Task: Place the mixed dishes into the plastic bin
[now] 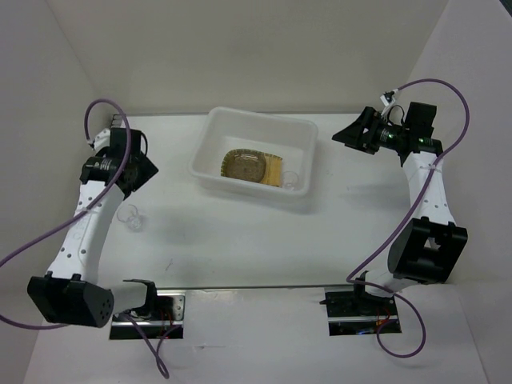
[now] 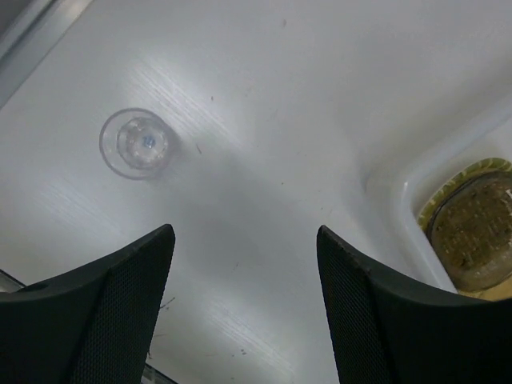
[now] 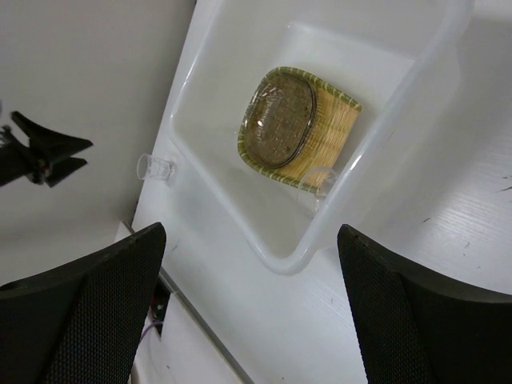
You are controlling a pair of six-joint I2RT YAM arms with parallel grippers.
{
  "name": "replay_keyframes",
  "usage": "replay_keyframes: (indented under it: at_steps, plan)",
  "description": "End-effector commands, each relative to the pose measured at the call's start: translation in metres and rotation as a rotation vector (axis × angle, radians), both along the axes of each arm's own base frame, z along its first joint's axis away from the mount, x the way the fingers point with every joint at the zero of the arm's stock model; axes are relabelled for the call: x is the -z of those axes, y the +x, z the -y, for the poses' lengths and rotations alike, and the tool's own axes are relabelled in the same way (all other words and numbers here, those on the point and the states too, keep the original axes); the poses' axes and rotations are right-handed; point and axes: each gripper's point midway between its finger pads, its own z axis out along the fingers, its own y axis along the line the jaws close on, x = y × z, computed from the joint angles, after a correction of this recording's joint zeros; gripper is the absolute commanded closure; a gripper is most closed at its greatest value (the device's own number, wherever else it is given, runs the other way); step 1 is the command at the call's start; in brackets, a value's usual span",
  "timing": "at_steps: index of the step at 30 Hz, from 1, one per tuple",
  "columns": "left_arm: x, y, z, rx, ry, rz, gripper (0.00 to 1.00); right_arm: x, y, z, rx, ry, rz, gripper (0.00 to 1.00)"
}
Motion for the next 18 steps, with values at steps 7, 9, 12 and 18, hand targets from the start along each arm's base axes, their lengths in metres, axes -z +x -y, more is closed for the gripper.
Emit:
replay_keyframes:
  at_steps: [7, 9, 12, 18]
  plan:
    - [0.086, -0.027, -0.019, -0.043, -0.151, -0.121, 0.21, -0.007, -0.002, -0.007, -0.026, 0.006, 0.041, 0.08]
    - [0.088, -0.027, -0.027, -0.049, -0.137, -0.118, 0.21, -0.004, -0.003, -0.007, -0.026, 0.008, 0.032, 0.08]
    - [0.102, -0.022, -0.031, -0.029, -0.14, -0.142, 0.21, -0.003, -0.002, -0.006, -0.018, 0.003, 0.031, 0.08]
    - [0.13, -0.004, -0.043, -0.023, -0.139, -0.213, 0.21, -0.007, -0.001, -0.006, -0.018, 0.001, 0.04, 0.08]
